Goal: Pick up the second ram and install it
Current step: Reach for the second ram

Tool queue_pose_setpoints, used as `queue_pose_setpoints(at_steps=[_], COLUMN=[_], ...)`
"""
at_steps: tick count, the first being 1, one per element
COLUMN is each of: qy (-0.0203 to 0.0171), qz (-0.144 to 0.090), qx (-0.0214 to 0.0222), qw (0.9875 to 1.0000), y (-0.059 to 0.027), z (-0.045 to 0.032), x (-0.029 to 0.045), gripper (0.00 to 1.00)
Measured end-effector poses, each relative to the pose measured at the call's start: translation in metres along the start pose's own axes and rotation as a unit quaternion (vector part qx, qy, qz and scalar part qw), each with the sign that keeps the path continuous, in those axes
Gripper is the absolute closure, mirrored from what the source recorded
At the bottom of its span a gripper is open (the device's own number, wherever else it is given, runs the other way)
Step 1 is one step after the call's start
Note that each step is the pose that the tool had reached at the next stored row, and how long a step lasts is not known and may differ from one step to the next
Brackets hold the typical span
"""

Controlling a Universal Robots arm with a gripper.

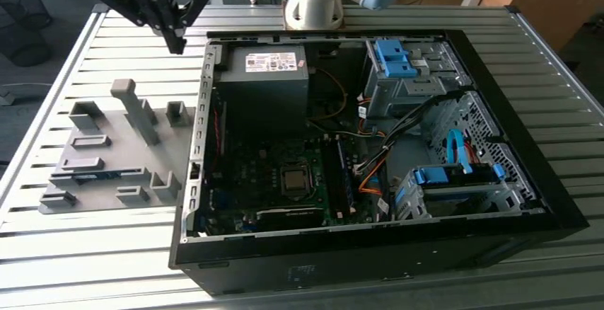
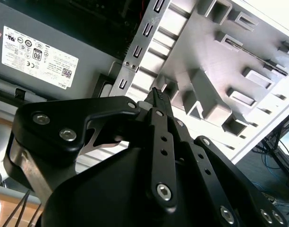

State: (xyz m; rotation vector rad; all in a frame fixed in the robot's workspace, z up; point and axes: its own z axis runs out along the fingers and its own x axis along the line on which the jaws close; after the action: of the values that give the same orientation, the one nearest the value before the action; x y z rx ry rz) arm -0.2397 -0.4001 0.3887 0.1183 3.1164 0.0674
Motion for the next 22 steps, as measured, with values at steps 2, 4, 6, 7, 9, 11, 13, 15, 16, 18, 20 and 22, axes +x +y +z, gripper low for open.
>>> queue_pose_setpoints(at_steps=[2, 4, 6, 7, 9, 11, 13, 15, 16, 18, 20, 22], qy=[0.0, 0.0, 0.0, 0.0, 0.0, -0.0001, 0.0, 0.0, 0.0, -0.0001, 0.0, -0.0001], qz=[0.0, 0.0, 0.0, 0.0, 0.0, 0.0, 0.0, 0.0, 0.0, 0.0, 0.0, 0.0], qx=[0.0, 0.0, 0.0, 0.0, 0.0, -0.0001, 0.0, 0.0, 0.0, 0.0, 0.0, 0.0], qw=[1.0, 1.0, 1.0, 1.0, 1.0, 1.0, 1.0, 1.0, 1.0, 1.0, 1.0, 1.0], y=[-0.0009, -0.0016, -0.0019, -0.0021, -0.0024, -0.0024, -0.0025, -0.0025, -0.0025, -0.0026, -0.0026, -0.0027], z=[0.0, -0.0001, -0.0001, -0.0001, -0.0001, 0.0, -0.0001, -0.0001, -0.0001, -0.0001, -0.0001, -0.0001], x=[0.0024, 0.0055, 0.0094, 0.0114, 0.0152, 0.0163, 0.0168, 0.017, 0.0172, 0.0179, 0.0186, 0.0195], gripper=[0.89, 0.89, 0.89, 0.89, 0.89, 0.89, 0.89, 0.89, 0.89, 0.89, 0.89, 0.89])
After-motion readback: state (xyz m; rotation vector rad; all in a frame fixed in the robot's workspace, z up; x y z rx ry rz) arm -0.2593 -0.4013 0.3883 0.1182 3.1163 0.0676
